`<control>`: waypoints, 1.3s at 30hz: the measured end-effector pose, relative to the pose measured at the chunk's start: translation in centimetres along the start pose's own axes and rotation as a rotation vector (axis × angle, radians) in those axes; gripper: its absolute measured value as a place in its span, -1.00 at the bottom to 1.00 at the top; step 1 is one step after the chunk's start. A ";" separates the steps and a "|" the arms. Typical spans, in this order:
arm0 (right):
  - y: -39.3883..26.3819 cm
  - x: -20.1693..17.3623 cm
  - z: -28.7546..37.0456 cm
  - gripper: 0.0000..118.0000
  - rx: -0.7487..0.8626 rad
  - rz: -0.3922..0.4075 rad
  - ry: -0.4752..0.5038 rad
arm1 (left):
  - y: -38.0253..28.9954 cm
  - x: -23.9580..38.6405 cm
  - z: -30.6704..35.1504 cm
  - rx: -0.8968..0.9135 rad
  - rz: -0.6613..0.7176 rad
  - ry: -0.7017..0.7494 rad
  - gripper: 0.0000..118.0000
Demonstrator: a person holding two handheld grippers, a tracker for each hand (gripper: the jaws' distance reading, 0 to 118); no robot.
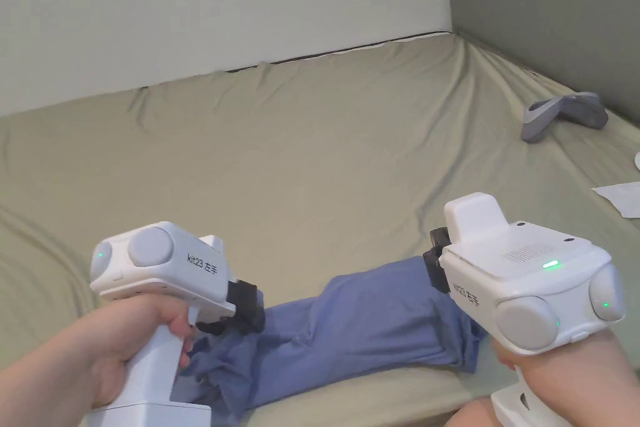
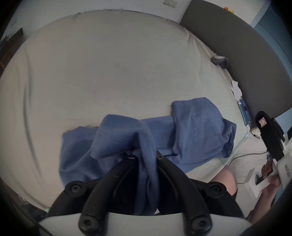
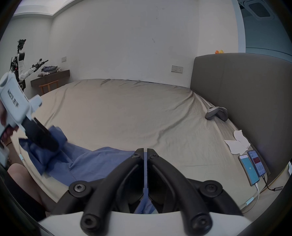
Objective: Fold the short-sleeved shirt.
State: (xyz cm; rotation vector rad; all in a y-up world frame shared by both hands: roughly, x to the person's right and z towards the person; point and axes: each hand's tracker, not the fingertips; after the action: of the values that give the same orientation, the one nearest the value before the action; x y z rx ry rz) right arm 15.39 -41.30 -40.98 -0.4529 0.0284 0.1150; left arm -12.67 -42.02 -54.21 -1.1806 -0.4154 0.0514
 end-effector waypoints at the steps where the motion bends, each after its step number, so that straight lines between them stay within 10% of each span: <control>1: 0.0 0.1 -0.1 -0.94 0.001 -0.003 -0.002 | -0.1 0.4 -0.7 -0.004 0.024 -0.035 -0.84; 3: -0.1 0.2 -0.1 -0.94 0.003 -0.007 -0.007 | 0.3 0.7 -1.9 -0.012 0.041 -0.090 -0.46; 6: 0.0 0.7 -0.1 -0.94 0.005 -0.017 -0.008 | 0.4 1.4 -1.0 0.037 0.040 -0.171 0.63; 9: 0.0 0.9 0.0 -0.94 0.009 -0.021 -0.004 | 0.7 0.6 3.4 0.178 0.091 -0.304 0.64; 12: 0.2 1.0 0.2 -0.94 0.012 -0.043 0.004 | -0.2 -0.8 7.4 0.275 0.123 -0.231 0.15; 14: 0.3 0.8 0.4 -0.94 0.016 -0.048 0.013 | -1.1 -1.4 7.5 0.249 0.039 -0.040 -0.96; 16: 0.5 0.4 0.4 -0.94 0.021 -0.039 0.019 | -2.5 -1.5 5.8 0.199 0.005 0.150 -1.00; 23: 0.7 -0.6 0.5 -0.94 0.035 0.005 0.032 | -3.9 1.2 -2.8 0.051 -0.032 0.105 -1.00; 32: 0.6 0.4 0.5 -0.94 0.035 -0.017 0.015 | -3.1 6.9 -3.0 0.049 -0.064 -0.279 -1.00; 39: 0.4 0.8 1.3 -0.94 0.047 -0.016 0.010 | -3.3 0.1 5.3 0.233 -0.025 -0.279 -1.00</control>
State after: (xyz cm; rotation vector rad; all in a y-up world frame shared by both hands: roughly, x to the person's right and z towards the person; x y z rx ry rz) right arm 16.18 -40.32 -40.04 -0.4062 0.0370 0.0960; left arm -14.98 -38.62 -49.57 -0.9400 -0.6519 0.2393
